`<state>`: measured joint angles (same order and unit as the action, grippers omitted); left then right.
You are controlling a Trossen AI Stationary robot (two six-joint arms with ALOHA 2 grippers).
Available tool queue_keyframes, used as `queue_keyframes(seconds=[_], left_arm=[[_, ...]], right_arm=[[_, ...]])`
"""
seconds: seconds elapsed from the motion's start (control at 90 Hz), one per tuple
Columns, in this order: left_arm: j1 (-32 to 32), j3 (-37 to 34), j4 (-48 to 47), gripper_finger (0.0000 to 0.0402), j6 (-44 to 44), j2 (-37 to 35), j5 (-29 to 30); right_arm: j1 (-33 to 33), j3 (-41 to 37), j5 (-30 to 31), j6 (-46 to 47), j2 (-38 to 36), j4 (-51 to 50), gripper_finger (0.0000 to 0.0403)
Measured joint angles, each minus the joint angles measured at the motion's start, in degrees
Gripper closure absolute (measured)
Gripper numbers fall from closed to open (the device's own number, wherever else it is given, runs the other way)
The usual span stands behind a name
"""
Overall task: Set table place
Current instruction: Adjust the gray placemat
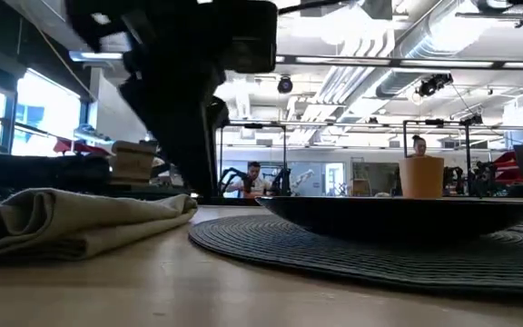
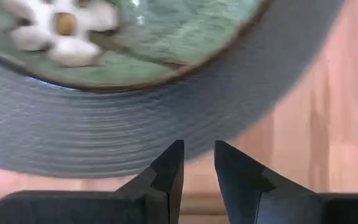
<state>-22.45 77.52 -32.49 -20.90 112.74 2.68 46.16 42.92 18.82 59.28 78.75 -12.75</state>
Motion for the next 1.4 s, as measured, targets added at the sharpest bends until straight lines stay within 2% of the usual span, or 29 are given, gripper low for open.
queue_keyframes(seconds=[0.089,0.167,0.289,0.478,0.756,1.133,1.289,1.4], left_arm=[[-0.8,0.0,0.3,0.0328,0.0,0.8,0.5],[-0.8,0.0,0.9,0.0328,0.0,1.4,1.2],[-0.3,0.0,1.7,0.0328,0.0,1.8,3.7],[0.3,0.1,2.9,0.0328,-0.5,1.8,3.8],[0.3,0.1,2.8,0.0328,-0.6,2.6,3.6],[0.3,0.1,2.7,0.0328,-0.8,2.6,3.2],[0.3,0.1,2.9,0.0328,-0.7,2.6,7.0],[0.3,0.1,3.1,0.0328,-1.4,2.8,6.8]], right_arm=[[-0.6,0.5,-0.8,-10.9,4.0,8.0,0.0249],[-1.3,2.1,-3.1,-15.5,7.7,10.5,0.0249],[-2.5,4.9,-5.2,-18.1,13.0,8.0,0.0249],[-4.6,7.9,-7.0,-18.2,18.2,2.6,0.0249],[-6.0,8.7,-7.3,-20.7,19.4,1.2,0.0250],[-6.1,10.1,-4.2,-20.3,19.2,-5.3,0.0250],[-6.1,11.0,-4.1,-21.0,19.2,-6.2,0.0250],[-6.1,11.0,-3.9,-21.6,19.2,-6.2,0.0250]])
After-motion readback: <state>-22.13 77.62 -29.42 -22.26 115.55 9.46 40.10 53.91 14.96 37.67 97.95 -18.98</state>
